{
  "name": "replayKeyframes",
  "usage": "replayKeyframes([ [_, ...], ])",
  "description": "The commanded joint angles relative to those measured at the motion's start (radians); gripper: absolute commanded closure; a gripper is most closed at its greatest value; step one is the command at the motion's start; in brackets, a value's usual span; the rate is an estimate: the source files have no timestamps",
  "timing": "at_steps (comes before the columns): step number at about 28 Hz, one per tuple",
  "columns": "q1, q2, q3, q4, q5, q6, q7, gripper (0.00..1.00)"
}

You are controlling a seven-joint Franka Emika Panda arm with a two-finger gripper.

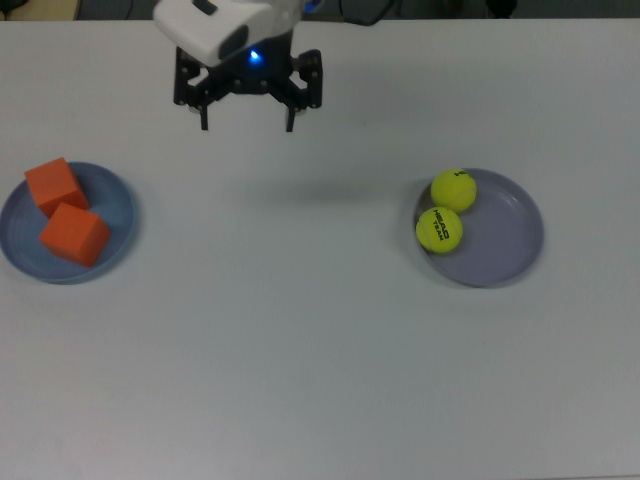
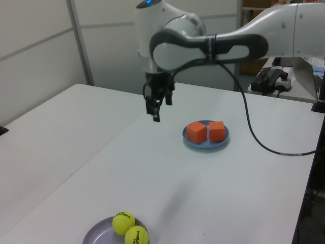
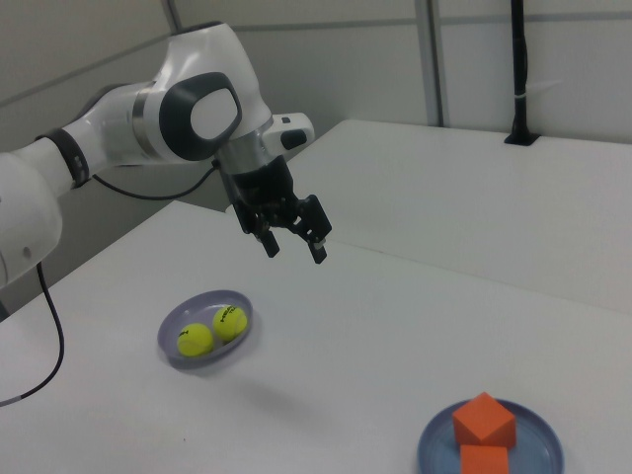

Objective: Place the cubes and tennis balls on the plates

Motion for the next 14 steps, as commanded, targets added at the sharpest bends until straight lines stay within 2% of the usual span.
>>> replayKeyframes([
  [1,0.005,-0.039,-0.032,-0.027,0.032,-0.018,-0.011,0.00],
  [5,0.002,-0.041,-0.034,-0.028,0.039,-0.021,-0.015,0.00],
  [14,0.002,-0.070,-0.064,-0.028,0.040,-0.063,-0.021,0.00],
])
